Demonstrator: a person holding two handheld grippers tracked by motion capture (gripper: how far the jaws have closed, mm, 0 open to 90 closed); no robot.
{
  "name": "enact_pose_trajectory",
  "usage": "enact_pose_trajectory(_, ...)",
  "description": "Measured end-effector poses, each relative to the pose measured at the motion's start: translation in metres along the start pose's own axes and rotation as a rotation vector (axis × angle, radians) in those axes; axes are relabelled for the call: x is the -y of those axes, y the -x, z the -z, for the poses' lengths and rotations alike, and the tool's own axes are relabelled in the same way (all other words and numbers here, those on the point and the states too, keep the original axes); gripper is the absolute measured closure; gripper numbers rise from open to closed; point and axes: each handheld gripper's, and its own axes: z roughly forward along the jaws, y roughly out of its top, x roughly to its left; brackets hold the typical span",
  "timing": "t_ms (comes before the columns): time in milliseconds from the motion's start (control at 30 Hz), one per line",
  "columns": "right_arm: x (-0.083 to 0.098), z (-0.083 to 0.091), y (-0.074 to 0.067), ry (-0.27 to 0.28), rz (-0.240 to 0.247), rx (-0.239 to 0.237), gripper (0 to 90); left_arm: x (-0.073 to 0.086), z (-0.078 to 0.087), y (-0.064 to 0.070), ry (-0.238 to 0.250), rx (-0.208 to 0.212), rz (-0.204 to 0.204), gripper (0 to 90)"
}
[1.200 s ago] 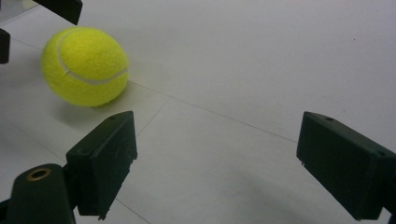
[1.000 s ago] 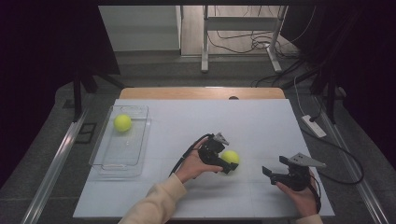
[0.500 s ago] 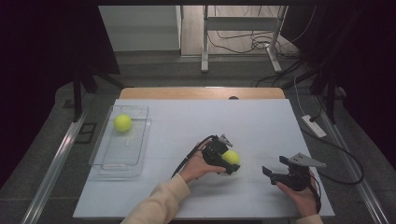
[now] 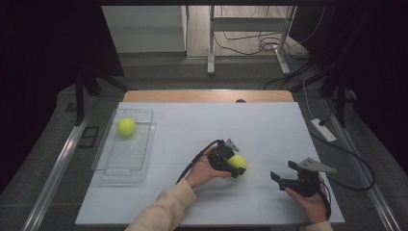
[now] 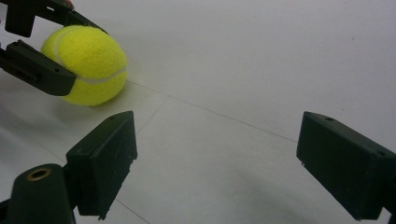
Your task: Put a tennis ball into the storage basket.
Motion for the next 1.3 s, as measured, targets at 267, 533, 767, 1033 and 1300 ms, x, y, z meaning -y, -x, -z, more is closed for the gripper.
enact_pose_trajectory(267, 0.000, 0.001, 0.001, 0.004, -0.003, 0.003, 12.0, 0.002, 0.009, 0.001, 0.027, -0.013, -0.018, 27.3)
enact_pose_trajectory(533, 0.000, 0.001, 0.000, 0.004, 0.001, 0.002, 12.0, 0.008, 0.022, -0.001, 0.058, -0.025, -0.012, 27.3)
enact_pose_trajectory(767, 0.000, 0.001, -0.001, 0.007, 0.001, 0.001, 12.0, 0.014, 0.033, -0.004, 0.085, -0.037, -0.005, 27.2)
enact_pose_trajectory(1033, 0.000, 0.001, -0.002, 0.008, 0.003, 0.001, 12.0, 0.023, 0.046, -0.012, 0.113, -0.048, 0.010, 27.2)
enact_pose_trajectory(1300, 0.000, 0.001, -0.003, 0.007, 0.003, 0.005, 12.0, 0.030, 0.056, -0.017, 0.137, -0.068, 0.026, 27.2)
